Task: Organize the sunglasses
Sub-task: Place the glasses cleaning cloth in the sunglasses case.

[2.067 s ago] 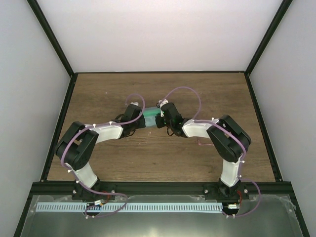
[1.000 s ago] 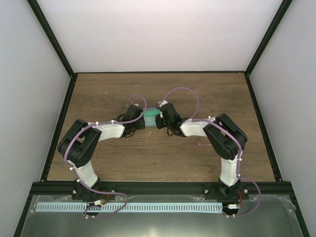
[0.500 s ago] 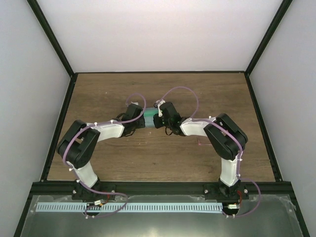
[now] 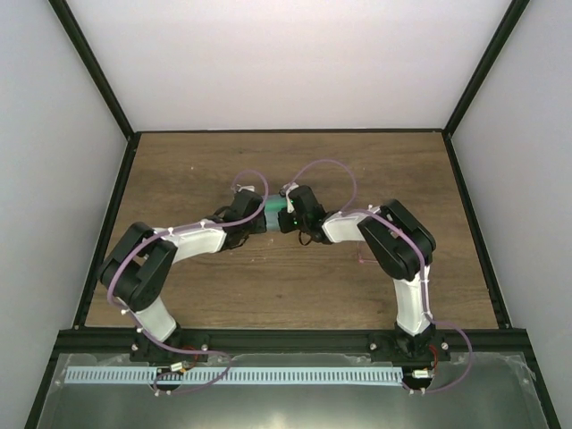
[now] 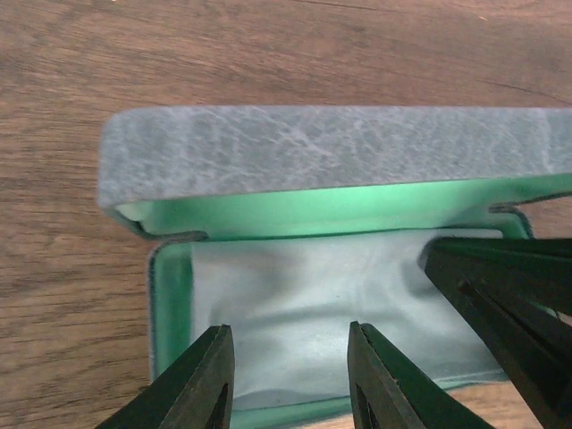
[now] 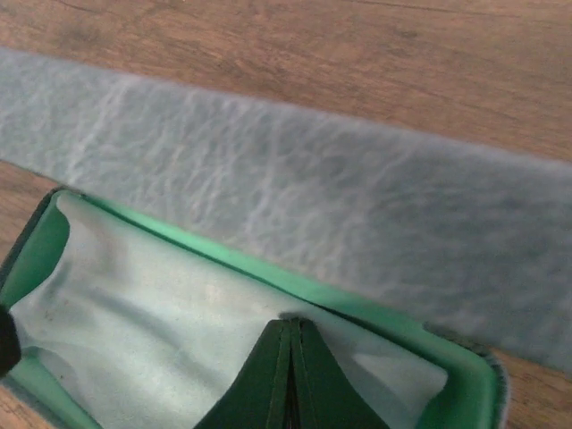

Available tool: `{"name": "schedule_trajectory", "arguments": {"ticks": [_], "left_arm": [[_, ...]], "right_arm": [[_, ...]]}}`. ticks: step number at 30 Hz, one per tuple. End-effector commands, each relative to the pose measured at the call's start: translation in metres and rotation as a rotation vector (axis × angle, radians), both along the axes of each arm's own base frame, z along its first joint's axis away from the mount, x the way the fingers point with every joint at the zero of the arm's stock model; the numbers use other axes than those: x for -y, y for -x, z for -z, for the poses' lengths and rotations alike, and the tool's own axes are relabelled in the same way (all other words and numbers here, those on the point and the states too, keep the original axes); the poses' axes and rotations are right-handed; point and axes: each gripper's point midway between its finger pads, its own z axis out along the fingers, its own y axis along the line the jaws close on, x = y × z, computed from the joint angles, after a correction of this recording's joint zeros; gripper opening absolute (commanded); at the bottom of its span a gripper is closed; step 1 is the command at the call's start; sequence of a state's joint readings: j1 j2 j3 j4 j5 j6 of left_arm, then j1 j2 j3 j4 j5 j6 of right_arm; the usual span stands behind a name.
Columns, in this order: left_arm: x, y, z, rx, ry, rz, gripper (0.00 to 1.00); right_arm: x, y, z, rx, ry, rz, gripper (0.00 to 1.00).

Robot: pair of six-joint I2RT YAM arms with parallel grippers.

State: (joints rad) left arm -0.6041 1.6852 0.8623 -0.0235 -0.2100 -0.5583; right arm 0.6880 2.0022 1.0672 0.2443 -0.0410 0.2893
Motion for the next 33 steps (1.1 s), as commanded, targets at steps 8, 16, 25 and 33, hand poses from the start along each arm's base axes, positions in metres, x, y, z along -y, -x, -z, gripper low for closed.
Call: {"name": "schedule_trajectory", "arguments": {"ticks": [8, 16, 25, 33], "left_arm": [[0.039, -0.02, 0.007, -0.019, 0.098, 0.097, 0.37], [0.024, -0.026, 0.025, -0.045, 0.053, 0.047, 0.37], [0.021, -0.025, 0.036, -0.066, 0.041, 0.037, 0.37], [0.034, -0.02, -0.023, 0.058, 0.064, 0.045, 0.38]], "right_arm": [[0.003, -0.01, -0.008, 0.013, -0.022, 0.017, 0.01], [0.003, -0.009, -0.009, 0.022, -0.021, 0.01, 0.01], [0.02, 0.002, -0.066, 0.126, -0.08, 0.039, 0.12], [0.088, 0.018, -0.107, 0.26, -0.054, 0.276, 0.38]]}}
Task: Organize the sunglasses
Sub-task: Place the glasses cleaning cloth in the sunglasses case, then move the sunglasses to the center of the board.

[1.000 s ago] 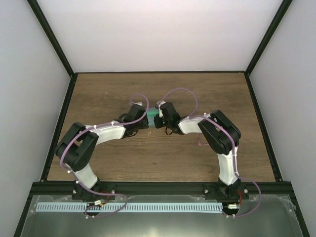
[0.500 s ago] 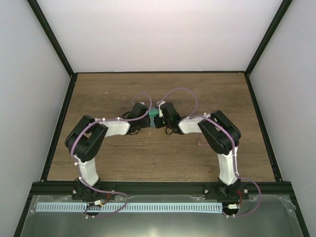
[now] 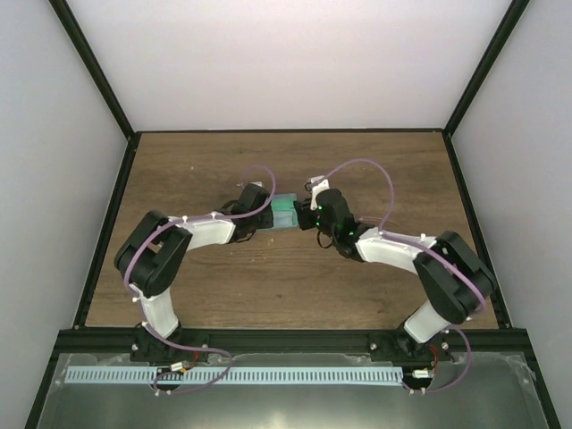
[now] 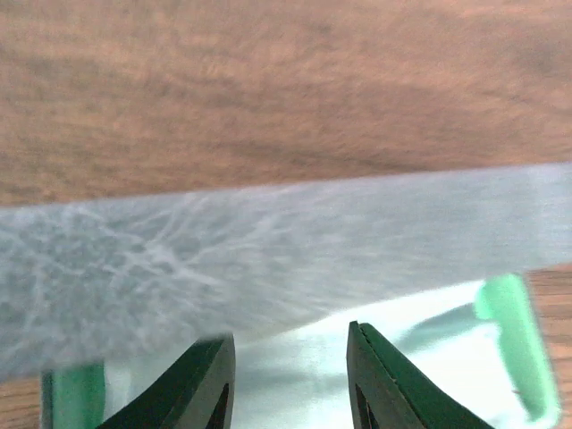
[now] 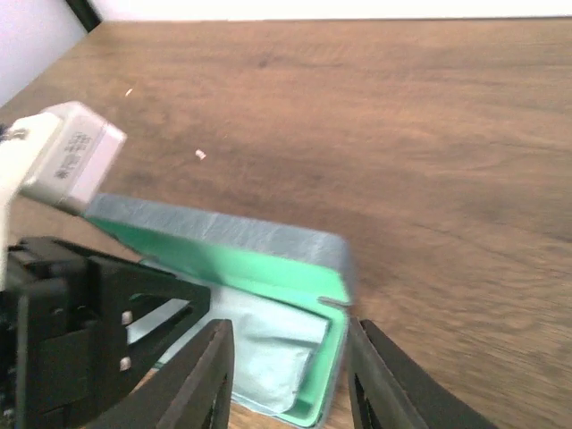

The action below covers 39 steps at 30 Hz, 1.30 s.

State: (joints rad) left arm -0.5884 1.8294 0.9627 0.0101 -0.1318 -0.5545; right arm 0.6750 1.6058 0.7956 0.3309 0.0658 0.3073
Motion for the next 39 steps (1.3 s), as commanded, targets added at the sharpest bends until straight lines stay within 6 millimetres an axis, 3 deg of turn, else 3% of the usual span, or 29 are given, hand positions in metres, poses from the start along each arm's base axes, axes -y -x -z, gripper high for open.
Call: {"name": "schedule_trajectory", "arguments": {"ticks": [1, 4, 7, 11, 18, 19, 22, 24, 27, 31, 36, 39], "left_arm": [[0.017, 0.004, -0.052, 0.123, 0.025, 0.007, 0.39], [0.036, 0.025, -0.08, 0.209, 0.03, 0.031, 0.4], [0.044, 0.046, -0.094, 0.261, 0.068, 0.044, 0.4], [0.046, 0.066, -0.094, 0.261, 0.13, 0.071, 0.41], [0.05, 0.088, -0.084, 0.24, 0.17, 0.111, 0.44], [0.055, 0.091, -0.085, 0.238, 0.188, 0.127, 0.47], [0.074, 0.096, -0.091, 0.244, 0.225, 0.198, 0.69], [0.084, 0.098, -0.098, 0.256, 0.232, 0.227, 0.75], [0.093, 0.099, -0.104, 0.268, 0.237, 0.25, 0.76], [0.094, 0.097, -0.101, 0.27, 0.222, 0.25, 0.77], [0.101, 0.096, -0.091, 0.248, 0.228, 0.261, 0.77], [0.103, 0.098, -0.083, 0.227, 0.231, 0.266, 0.77]], "right_arm": [[0.045, -0.006, -0.011, 0.051, 0.055, 0.207, 0.42], [0.082, 0.003, 0.009, -0.007, 0.15, 0.339, 0.53], [0.111, 0.017, 0.023, -0.066, 0.222, 0.43, 0.57], [0.132, 0.04, 0.03, -0.115, 0.226, 0.48, 0.58], [0.163, 0.061, 0.008, -0.093, 0.177, 0.573, 0.61], [0.166, 0.061, 0.006, -0.102, 0.169, 0.579, 0.61], [0.168, 0.054, 0.011, -0.161, 0.146, 0.523, 0.66], [0.177, 0.048, 0.017, -0.189, 0.177, 0.546, 0.66], [0.188, 0.038, 0.02, -0.207, 0.206, 0.576, 0.58], [0.186, 0.029, 0.023, -0.223, 0.212, 0.554, 0.51], [0.181, 0.025, 0.035, -0.244, 0.226, 0.528, 0.36], [0.183, 0.026, 0.045, -0.263, 0.247, 0.536, 0.33]]}}
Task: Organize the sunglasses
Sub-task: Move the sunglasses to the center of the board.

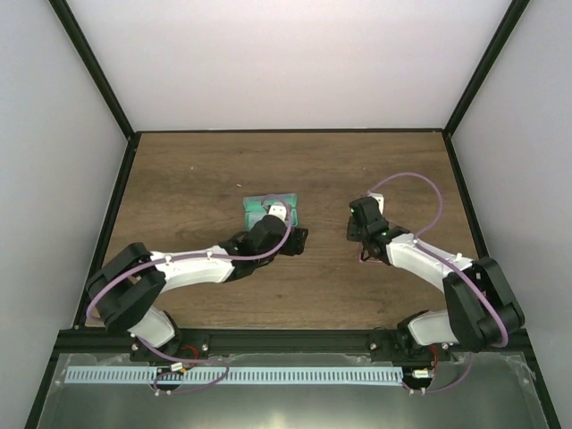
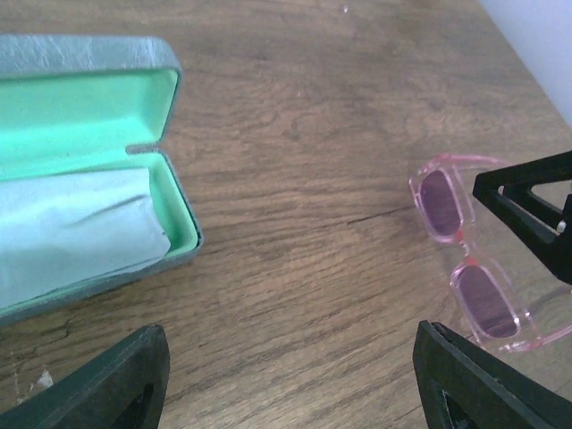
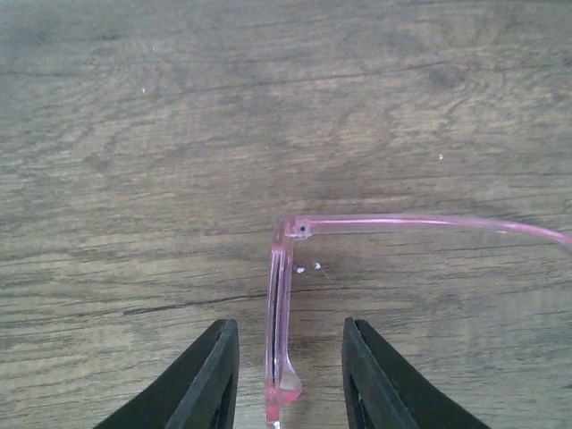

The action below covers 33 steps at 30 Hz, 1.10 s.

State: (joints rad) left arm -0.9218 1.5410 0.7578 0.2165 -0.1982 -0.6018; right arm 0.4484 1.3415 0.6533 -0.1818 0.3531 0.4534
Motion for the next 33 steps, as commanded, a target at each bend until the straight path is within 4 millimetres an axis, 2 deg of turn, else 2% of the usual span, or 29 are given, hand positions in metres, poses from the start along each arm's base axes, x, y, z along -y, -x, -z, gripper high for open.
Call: {"name": "schedule_trajectory", "arguments": {"ticks": [1, 6, 11, 15, 19, 29, 33], "left_arm": [[0.01, -0.001, 0.002, -0.004, 0.035, 0.018, 0.77], [0.011, 0.003, 0.012, -0.028, 0.042, 0.03, 0.77], [0.011, 0.003, 0.007, -0.024, 0.033, 0.037, 0.78], [0.011, 0.002, 0.003, -0.011, 0.031, 0.036, 0.77], [0.012, 0.0, 0.007, -0.011, 0.011, 0.042, 0.78], [0.018, -0.003, 0.018, -0.021, -0.027, 0.059, 0.78], [0.019, -0.004, 0.021, -0.022, -0.039, 0.061, 0.78]], "right_arm": [[-0.004, -0.009, 0.0, 0.002, -0.007, -0.009, 0.34], [-0.008, -0.008, 0.003, -0.019, -0.023, -0.022, 0.36], [-0.007, -0.008, 0.008, -0.04, -0.014, -0.015, 0.34], [-0.002, -0.016, 0.013, -0.046, 0.018, 0.007, 0.33], [-0.004, -0.019, 0.018, -0.055, 0.017, 0.002, 0.27], [-0.004, -0.026, 0.011, -0.027, 0.018, 0.001, 0.05], [-0.005, -0.029, 0.012, -0.025, 0.02, -0.005, 0.01]]}}
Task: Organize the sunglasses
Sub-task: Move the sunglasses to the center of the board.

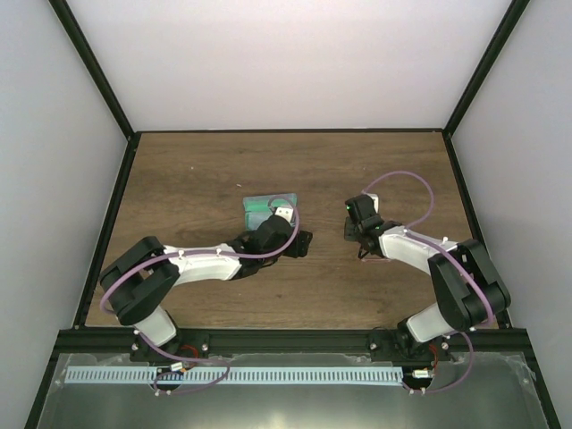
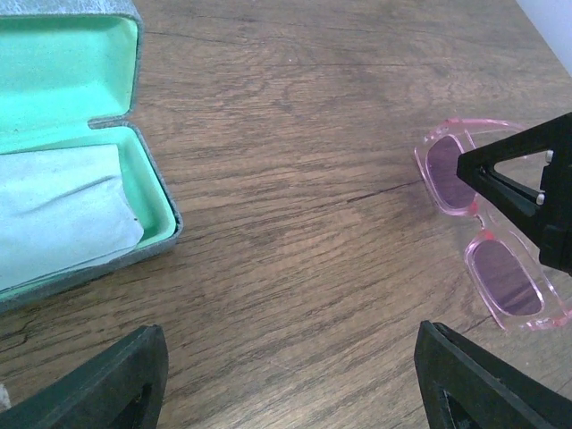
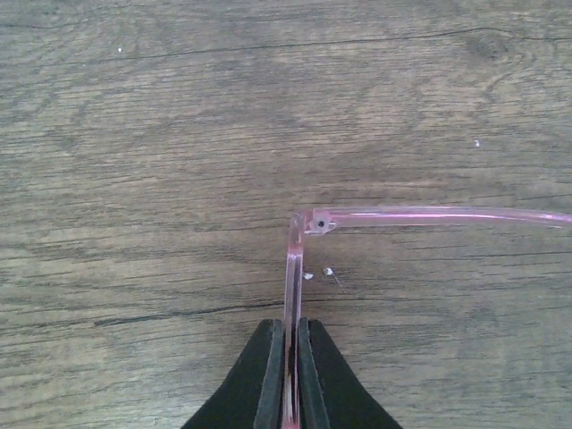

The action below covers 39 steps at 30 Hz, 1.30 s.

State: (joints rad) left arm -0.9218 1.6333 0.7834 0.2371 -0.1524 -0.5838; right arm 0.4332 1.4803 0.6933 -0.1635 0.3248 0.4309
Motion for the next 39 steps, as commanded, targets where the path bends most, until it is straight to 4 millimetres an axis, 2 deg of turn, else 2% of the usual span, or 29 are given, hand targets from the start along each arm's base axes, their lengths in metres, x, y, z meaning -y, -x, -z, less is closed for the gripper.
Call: {"name": "schedule_trajectory", "arguments": {"ticks": [1, 5, 11, 16, 25, 28, 30, 34, 37, 39], "left_arm": [[0.007, -0.004, -0.003, 0.015, -0.005, 0.013, 0.78], [0.008, -0.005, -0.001, 0.011, -0.008, 0.015, 0.78], [0.006, -0.005, 0.002, 0.008, -0.014, 0.008, 0.78], [0.002, -0.004, 0.005, 0.001, -0.02, -0.003, 0.78], [-0.016, 0.003, 0.011, -0.003, -0.03, -0.046, 0.78], [-0.027, 0.005, 0.002, 0.024, 0.027, -0.092, 0.78], [-0.034, 0.005, -0.007, 0.044, 0.056, -0.117, 0.78], [-0.04, 0.004, -0.013, 0.054, 0.064, -0.15, 0.78], [-0.042, 0.006, -0.021, 0.063, 0.116, -0.157, 0.78], [-0.045, 0.007, -0.024, 0.078, 0.141, -0.167, 0.83]], "right_arm": [[-0.003, -0.021, -0.017, 0.057, -0.011, 0.011, 0.01], [-0.009, -0.023, -0.018, 0.058, -0.036, -0.006, 0.01], [-0.029, -0.024, -0.032, 0.085, -0.104, -0.074, 0.01], [-0.058, -0.019, -0.038, 0.088, -0.12, -0.124, 0.01], [-0.102, -0.004, -0.032, 0.083, -0.158, -0.201, 0.01], [-0.116, 0.006, -0.031, 0.092, -0.209, -0.25, 0.02], [-0.116, 0.01, -0.03, 0.096, -0.22, -0.257, 0.08], [-0.115, 0.013, -0.03, 0.098, -0.218, -0.26, 0.12], [-0.116, 0.016, -0.035, 0.109, -0.218, -0.272, 0.23], [-0.114, 0.02, -0.042, 0.126, -0.214, -0.27, 0.29]]}}
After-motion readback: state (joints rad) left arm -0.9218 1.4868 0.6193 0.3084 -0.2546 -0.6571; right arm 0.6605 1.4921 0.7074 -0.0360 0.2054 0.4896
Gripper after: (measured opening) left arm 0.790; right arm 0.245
